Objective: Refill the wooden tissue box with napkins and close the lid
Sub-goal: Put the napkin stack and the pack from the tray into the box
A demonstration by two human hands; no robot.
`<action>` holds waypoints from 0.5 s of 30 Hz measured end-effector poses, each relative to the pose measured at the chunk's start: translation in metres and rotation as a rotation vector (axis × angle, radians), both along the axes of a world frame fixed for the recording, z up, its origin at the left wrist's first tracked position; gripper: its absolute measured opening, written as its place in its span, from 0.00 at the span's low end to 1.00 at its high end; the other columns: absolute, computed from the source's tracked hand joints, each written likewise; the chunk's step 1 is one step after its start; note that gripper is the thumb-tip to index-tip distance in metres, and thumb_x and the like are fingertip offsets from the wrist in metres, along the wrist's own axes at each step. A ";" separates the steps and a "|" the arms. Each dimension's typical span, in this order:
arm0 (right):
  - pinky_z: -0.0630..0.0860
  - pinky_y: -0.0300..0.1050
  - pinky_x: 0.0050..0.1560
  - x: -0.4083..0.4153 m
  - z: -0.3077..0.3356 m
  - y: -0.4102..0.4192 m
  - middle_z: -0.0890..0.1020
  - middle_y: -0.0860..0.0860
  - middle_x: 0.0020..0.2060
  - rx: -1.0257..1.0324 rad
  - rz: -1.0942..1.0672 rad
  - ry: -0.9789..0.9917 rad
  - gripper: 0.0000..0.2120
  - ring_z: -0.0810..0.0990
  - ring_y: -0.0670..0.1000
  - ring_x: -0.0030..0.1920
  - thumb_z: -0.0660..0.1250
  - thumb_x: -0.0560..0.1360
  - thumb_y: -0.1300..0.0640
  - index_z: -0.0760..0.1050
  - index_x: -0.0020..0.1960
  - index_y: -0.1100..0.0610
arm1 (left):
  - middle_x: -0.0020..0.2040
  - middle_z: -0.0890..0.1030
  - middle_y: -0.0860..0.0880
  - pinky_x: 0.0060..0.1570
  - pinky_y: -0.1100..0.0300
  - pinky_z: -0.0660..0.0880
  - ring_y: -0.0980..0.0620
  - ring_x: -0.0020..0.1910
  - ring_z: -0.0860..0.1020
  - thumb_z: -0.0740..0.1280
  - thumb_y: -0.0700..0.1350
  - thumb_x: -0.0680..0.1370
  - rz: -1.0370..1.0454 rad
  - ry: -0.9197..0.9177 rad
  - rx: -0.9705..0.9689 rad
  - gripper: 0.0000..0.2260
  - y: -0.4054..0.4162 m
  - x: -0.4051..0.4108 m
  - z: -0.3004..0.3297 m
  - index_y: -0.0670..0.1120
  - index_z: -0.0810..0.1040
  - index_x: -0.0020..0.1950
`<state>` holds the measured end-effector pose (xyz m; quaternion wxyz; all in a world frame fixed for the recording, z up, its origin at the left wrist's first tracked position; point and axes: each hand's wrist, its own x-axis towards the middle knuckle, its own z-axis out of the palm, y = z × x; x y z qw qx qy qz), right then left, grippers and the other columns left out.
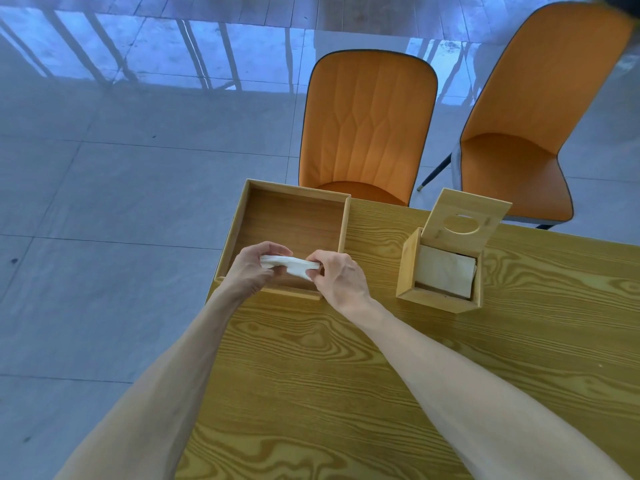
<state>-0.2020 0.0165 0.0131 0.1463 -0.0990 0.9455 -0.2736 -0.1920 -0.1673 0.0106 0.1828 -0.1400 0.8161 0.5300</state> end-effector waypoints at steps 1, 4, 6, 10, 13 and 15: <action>0.74 0.45 0.43 0.001 -0.001 -0.001 0.84 0.50 0.48 -0.006 -0.001 0.028 0.10 0.82 0.53 0.47 0.68 0.77 0.57 0.79 0.59 0.52 | 0.51 0.83 0.51 0.48 0.61 0.76 0.52 0.49 0.80 0.73 0.35 0.73 -0.005 0.019 -0.015 0.13 -0.001 0.000 -0.001 0.48 0.83 0.54; 0.73 0.44 0.42 0.002 -0.004 -0.001 0.83 0.50 0.48 0.013 0.019 0.041 0.12 0.81 0.53 0.46 0.68 0.77 0.57 0.78 0.60 0.51 | 0.52 0.83 0.52 0.47 0.59 0.77 0.52 0.51 0.81 0.73 0.35 0.71 -0.051 0.002 -0.062 0.16 -0.007 0.002 -0.004 0.51 0.81 0.55; 0.73 0.43 0.41 0.001 -0.007 0.000 0.84 0.51 0.48 0.016 0.020 0.041 0.10 0.82 0.53 0.45 0.67 0.78 0.58 0.79 0.59 0.52 | 0.48 0.84 0.53 0.47 0.58 0.77 0.52 0.50 0.81 0.73 0.35 0.72 -0.065 -0.015 -0.101 0.15 -0.008 0.004 -0.005 0.53 0.82 0.52; 0.73 0.44 0.41 0.002 -0.009 0.004 0.85 0.51 0.48 -0.020 -0.023 0.071 0.10 0.82 0.54 0.46 0.67 0.78 0.58 0.80 0.58 0.53 | 0.49 0.83 0.55 0.47 0.59 0.74 0.54 0.49 0.79 0.73 0.38 0.73 -0.044 0.060 -0.151 0.11 -0.006 0.004 -0.002 0.52 0.83 0.51; 0.73 0.44 0.41 0.005 -0.011 0.008 0.84 0.50 0.48 -0.007 -0.018 0.046 0.11 0.82 0.53 0.46 0.67 0.78 0.57 0.79 0.60 0.51 | 0.50 0.83 0.54 0.47 0.58 0.76 0.54 0.50 0.80 0.75 0.39 0.71 -0.049 0.029 -0.180 0.14 -0.007 0.004 -0.004 0.55 0.83 0.51; 0.71 0.43 0.40 0.005 -0.013 0.010 0.84 0.50 0.47 -0.010 -0.026 0.028 0.10 0.82 0.53 0.45 0.67 0.78 0.57 0.80 0.58 0.51 | 0.47 0.83 0.54 0.49 0.54 0.77 0.52 0.49 0.80 0.75 0.40 0.71 -0.050 -0.005 -0.193 0.13 -0.007 0.006 -0.006 0.57 0.83 0.47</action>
